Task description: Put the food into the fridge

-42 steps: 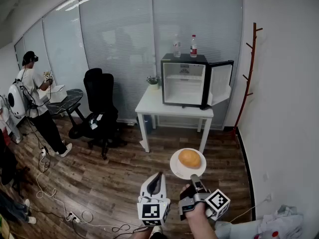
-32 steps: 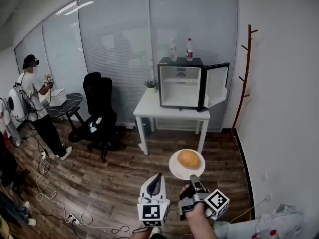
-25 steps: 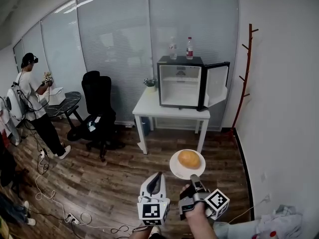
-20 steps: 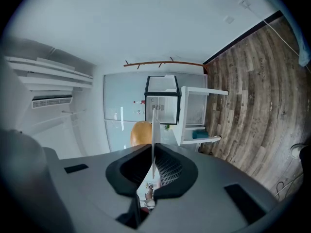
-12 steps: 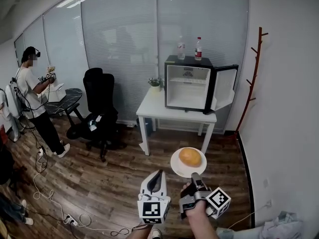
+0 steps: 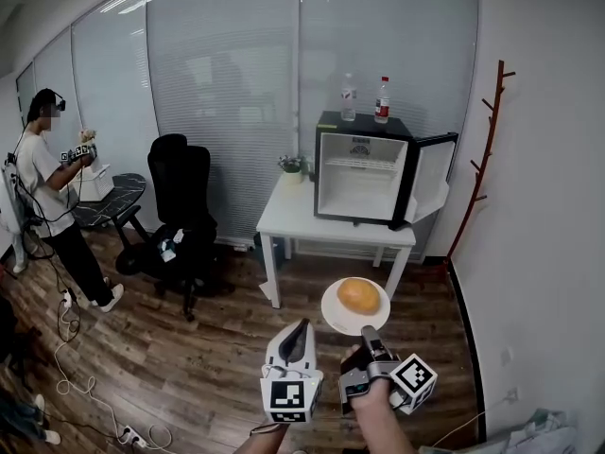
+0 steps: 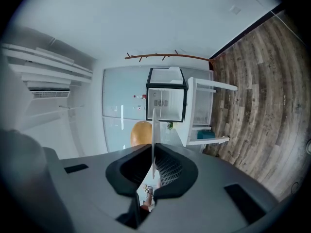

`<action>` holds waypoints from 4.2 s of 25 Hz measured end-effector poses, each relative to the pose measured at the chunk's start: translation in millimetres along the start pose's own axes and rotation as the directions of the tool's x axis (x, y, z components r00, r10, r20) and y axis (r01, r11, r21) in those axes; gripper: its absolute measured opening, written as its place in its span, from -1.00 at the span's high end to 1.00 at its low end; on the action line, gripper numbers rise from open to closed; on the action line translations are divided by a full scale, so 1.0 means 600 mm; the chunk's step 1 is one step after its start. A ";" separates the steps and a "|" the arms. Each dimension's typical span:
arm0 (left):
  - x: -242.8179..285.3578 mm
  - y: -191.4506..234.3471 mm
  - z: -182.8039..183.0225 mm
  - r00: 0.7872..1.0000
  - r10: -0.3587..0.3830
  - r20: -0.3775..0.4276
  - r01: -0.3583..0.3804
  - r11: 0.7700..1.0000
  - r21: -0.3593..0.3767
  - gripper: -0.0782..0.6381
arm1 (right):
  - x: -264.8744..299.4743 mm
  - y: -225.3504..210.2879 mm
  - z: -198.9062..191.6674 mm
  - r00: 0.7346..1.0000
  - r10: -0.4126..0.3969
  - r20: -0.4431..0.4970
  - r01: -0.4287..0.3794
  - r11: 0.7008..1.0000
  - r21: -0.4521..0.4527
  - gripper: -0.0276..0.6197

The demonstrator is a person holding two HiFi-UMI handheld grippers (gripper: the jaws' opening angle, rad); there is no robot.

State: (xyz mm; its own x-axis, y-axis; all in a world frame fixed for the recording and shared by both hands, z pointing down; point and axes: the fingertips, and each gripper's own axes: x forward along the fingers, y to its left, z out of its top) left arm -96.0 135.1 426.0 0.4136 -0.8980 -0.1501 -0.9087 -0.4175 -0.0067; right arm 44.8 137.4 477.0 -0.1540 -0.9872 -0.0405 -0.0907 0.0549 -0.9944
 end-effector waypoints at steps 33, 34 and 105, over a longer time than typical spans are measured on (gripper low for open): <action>0.499 0.020 -0.048 1.000 0.029 0.010 -0.029 1.000 0.007 0.70 | 0.421 -0.021 0.270 1.000 0.013 -0.004 -0.013 1.000 0.017 0.79; 0.517 0.015 -0.048 1.000 0.029 0.012 -0.029 1.000 0.009 0.70 | 0.433 -0.023 0.284 1.000 0.013 -0.007 -0.013 1.000 0.017 0.79; 1.203 0.372 -0.171 0.996 0.093 -0.010 -0.093 0.996 0.018 0.70 | 1.263 -0.092 0.368 0.997 -0.041 -0.069 0.044 0.998 0.051 0.79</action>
State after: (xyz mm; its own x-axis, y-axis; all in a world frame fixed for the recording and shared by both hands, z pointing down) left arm 5.5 -620.5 417.8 0.3280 -0.9343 -0.1400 -0.9440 -0.3298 -0.0103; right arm 150.5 -646.6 479.8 -0.2175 -0.9760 0.0070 -0.0474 0.0034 -0.9989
